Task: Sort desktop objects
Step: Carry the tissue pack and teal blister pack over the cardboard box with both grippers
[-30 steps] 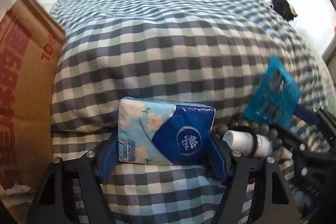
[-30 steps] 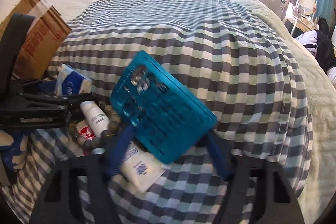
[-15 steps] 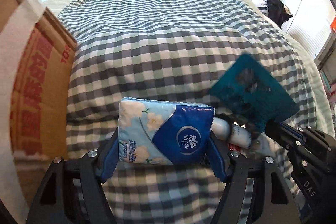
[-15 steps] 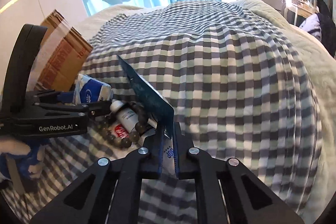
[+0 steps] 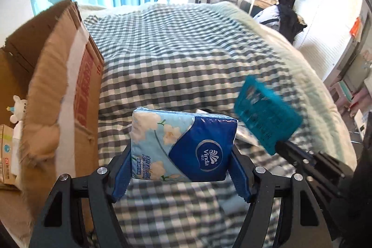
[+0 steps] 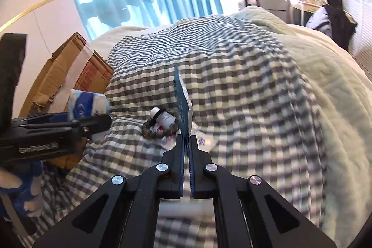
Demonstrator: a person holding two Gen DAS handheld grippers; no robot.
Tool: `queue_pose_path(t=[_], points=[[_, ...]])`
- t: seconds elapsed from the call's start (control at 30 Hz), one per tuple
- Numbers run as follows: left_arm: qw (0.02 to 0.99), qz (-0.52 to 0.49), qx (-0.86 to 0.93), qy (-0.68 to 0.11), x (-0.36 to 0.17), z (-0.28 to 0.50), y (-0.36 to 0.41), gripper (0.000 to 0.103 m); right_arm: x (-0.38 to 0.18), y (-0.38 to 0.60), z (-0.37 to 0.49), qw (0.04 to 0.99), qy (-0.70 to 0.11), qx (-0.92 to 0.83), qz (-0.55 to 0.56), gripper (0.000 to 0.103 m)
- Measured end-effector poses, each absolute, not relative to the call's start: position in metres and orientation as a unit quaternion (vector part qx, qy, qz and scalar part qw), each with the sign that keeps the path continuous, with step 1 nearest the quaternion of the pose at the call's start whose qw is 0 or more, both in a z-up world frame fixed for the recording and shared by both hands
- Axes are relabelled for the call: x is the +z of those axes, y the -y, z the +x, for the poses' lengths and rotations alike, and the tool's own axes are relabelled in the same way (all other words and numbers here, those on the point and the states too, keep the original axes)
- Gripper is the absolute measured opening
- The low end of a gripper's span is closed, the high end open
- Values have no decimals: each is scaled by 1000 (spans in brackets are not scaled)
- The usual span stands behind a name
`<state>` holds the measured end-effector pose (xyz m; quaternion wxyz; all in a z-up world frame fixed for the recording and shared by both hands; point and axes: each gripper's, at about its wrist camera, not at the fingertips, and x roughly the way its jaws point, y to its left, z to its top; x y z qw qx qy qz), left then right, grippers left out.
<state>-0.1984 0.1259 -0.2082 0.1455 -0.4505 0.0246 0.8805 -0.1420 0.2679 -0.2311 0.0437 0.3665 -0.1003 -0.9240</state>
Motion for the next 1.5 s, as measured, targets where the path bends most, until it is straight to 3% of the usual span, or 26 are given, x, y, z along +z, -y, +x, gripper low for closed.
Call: queue_pose_path(t=[0.57, 1.5], points=[[178, -404, 897, -4, -144, -102, -87, 74, -176, -246, -58, -18, 117, -938, 325, 1], [136, -328, 935, 24, -73, -121, 26, 74, -30, -144, -69, 26, 25, -972, 231, 1]])
